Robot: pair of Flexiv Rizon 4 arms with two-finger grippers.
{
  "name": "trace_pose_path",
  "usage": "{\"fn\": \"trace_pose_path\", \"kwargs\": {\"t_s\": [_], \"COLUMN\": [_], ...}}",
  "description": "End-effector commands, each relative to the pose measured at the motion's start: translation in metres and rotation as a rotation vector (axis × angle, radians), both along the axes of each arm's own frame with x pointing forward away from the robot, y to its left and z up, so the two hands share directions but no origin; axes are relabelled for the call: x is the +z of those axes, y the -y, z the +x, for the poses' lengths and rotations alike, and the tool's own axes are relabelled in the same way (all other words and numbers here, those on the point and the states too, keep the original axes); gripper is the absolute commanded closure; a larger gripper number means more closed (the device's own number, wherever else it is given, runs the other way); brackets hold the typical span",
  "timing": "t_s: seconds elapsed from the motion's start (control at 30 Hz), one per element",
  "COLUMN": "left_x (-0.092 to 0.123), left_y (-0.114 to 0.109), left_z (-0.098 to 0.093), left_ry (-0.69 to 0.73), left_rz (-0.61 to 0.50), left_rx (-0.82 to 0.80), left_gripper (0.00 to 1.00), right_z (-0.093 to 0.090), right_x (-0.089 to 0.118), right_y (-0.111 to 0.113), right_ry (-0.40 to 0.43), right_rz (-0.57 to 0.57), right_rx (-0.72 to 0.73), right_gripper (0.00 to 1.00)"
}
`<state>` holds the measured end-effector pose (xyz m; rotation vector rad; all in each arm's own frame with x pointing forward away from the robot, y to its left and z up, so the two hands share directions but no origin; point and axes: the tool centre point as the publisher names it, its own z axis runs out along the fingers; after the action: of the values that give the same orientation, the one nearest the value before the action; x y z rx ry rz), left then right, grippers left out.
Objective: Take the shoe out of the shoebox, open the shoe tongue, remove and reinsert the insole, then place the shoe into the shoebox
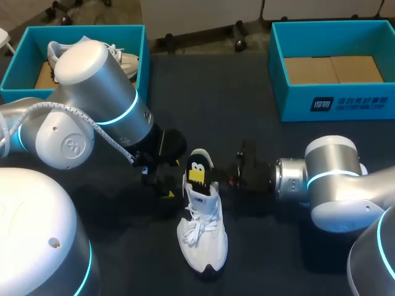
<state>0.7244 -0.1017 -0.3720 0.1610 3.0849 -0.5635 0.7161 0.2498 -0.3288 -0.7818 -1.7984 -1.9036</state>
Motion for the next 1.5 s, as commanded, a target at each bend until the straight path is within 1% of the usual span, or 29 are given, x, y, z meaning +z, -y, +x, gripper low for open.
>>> {"fn": "trace_pose_path", "kwargs": {"t_s": [0.03,0.1,0.17,0.27,0.3,0.33,0.37,0.53,0.77,0.87,1.0,1.03,1.13,1.2,1.27,1.3,1.37,1.5], "left_x": [-0.002,-0.002,-0.002,-0.002,-0.002,-0.002,-0.002,-0.002,-0.002,-0.002,-0.002,-0.002,-0.002,-0.002,-0.002,-0.002,-0.002,-0.002], "left_y": [0.001,0.001,0.001,0.001,0.001,0.001,0.001,0.001,0.001,0.001,0.001,0.001,0.001,0.001,0.001,0.001,0.001,0.001], "left_z": [0.001,0.001,0.001,0.001,0.001,0.001,0.001,0.001,0.001,0.001,0.001,0.001,0.001,0.001,0.001,0.001,0.001,0.001], "left_ry": [0.0,0.0,0.0,0.0,0.0,0.0,0.0,0.0,0.0,0.0,0.0,0.0,0.0,0.0,0.0,0.0,0.0,0.0], "left_rz": [0.0,0.0,0.0,0.0,0.0,0.0,0.0,0.0,0.0,0.0,0.0,0.0,0.0,0.0,0.0,0.0,0.0,0.0], "left_rx": [0.0,0.0,0.0,0.0,0.0,0.0,0.0,0.0,0.0,0.0,0.0,0.0,0.0,0.0,0.0,0.0,0.0,0.0], "left_gripper": [0.0,0.0,0.0,0.0,0.0,0.0,0.0,0.0,0.0,0.0,0.0,0.0,0.0,0.0,0.0,0.0,0.0,0.0], "right_z": [0.005,0.008,0.011,0.016,0.018,0.019,0.02,0.017,-0.001,-0.005,-0.003,0.0,0.005,0.008,0.01,0.011,0.013,0.016], "right_x": [0.01,0.012,0.012,0.01,0.008,0.007,0.005,-0.002,-0.016,-0.017,-0.011,-0.004,0.006,0.012,0.016,0.02,0.024,0.028], "right_y": [0.002,0.003,0.002,0.001,0.001,0.001,0.001,0.001,0.002,0.001,0.001,0.002,0.002,0.001,0.002,0.002,0.004,0.008], "right_ry": [0.012,0.018,0.02,0.015,0.008,0.001,-0.004,-0.036,-0.106,-0.111,-0.086,-0.062,-0.036,-0.021,-0.012,-0.006,0.002,0.009], "right_rz": [-0.019,-0.021,-0.02,-0.02,-0.02,-0.022,-0.022,-0.025,-0.036,-0.032,-0.032,-0.039,-0.057,-0.068,-0.078,-0.086,-0.098,-0.116], "right_rx": [-0.022,-0.025,-0.026,-0.027,-0.029,-0.029,-0.03,-0.027,-0.024,-0.025,-0.029,-0.032,-0.026,-0.021,-0.017,-0.015,-0.009,-0.001], "right_gripper": [0.53,0.53,0.55,0.66,0.72,0.87,1.0,1.0,1.0,1.0,1.0,0.64,0.5,0.5,0.47,0.49,0.48,0.51]}}
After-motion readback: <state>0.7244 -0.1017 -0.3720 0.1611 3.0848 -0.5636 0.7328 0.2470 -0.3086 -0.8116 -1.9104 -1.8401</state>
